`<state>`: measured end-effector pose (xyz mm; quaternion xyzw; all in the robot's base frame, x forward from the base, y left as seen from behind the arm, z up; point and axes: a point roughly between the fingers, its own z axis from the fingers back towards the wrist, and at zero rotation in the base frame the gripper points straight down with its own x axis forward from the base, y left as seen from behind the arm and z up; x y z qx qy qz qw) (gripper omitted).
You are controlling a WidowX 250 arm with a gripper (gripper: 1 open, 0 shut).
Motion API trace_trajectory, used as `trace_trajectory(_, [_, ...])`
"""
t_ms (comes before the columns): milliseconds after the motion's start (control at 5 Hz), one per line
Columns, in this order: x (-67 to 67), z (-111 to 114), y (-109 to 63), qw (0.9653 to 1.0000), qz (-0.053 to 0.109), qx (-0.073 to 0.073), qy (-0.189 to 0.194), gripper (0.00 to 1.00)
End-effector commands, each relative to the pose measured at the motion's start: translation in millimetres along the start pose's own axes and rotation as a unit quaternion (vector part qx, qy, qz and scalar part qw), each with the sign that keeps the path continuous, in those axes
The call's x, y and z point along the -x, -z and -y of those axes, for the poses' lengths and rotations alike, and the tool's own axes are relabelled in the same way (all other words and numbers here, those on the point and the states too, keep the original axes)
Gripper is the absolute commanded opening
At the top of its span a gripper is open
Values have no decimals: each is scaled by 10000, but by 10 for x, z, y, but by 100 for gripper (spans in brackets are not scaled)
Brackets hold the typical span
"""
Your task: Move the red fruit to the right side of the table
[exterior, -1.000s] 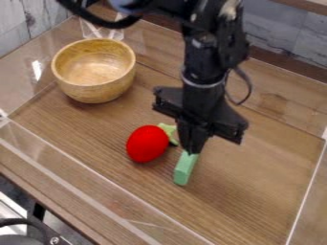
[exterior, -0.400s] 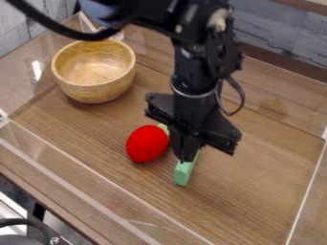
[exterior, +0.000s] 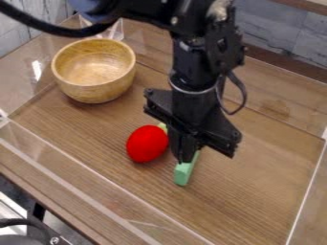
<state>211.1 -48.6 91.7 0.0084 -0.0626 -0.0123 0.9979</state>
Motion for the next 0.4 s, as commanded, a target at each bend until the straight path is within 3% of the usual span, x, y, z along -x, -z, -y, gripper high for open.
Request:
trace_trajectory(0, [-147, -79, -152, 9996, 275, 27, -115, 0])
trace_trajectory(200, [-286, 79, -194, 9994, 306, -2, -159, 0])
